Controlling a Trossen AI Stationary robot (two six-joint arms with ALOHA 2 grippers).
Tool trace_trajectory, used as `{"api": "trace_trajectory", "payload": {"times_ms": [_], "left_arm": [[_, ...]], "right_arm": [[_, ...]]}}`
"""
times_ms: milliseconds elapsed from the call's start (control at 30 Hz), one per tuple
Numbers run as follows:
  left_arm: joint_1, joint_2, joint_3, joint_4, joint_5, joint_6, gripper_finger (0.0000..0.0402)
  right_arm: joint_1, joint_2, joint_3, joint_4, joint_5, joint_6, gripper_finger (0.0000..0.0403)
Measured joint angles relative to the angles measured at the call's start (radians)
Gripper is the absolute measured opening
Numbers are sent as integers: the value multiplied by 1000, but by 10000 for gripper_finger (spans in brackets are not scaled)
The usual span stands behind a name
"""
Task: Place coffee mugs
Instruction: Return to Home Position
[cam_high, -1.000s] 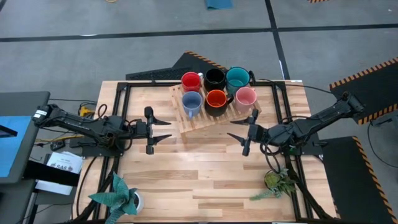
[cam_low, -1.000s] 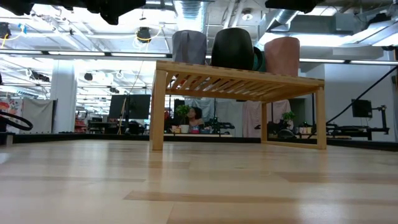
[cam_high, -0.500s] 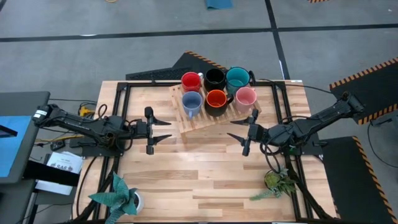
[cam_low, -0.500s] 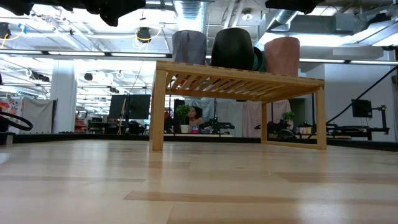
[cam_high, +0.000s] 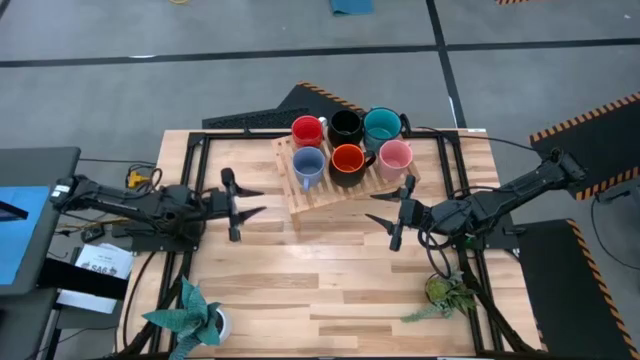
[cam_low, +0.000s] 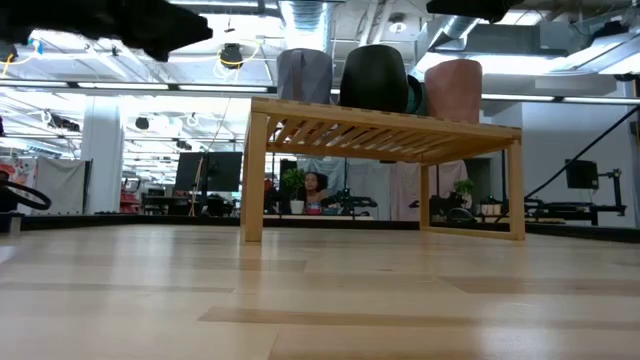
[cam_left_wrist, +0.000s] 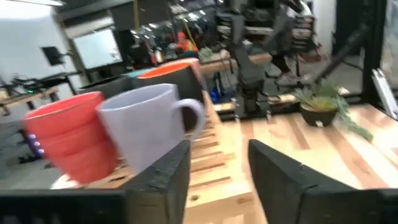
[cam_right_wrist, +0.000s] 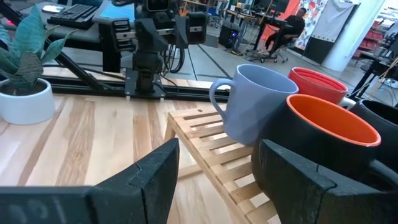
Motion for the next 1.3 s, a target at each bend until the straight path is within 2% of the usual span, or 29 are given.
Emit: {"api": "trace_trajectory", "payload": {"times_ms": [267, 500, 700, 1033, 1167, 1300], "left_arm": [[29, -211, -154, -35, 80, -41, 12], [29, -323, -295, -38, 102, -109, 0], [29, -403, -296, -100, 104, -90, 0], [29, -574, -297, -322, 101, -112, 0], [29, -573, -297, -329, 144, -108, 0], [29, -553, -297, -355, 280, -124, 0]], "right_arm": [[0, 0, 0, 0, 0, 15, 249], [0, 0, 0, 0, 0, 15, 249], [0, 0, 0, 0, 0, 16, 249], [3, 0, 0, -1, 0, 17, 249], [3, 0, 0, -1, 0, 17, 249], [3, 0, 0, -4, 0, 17, 249]]}}
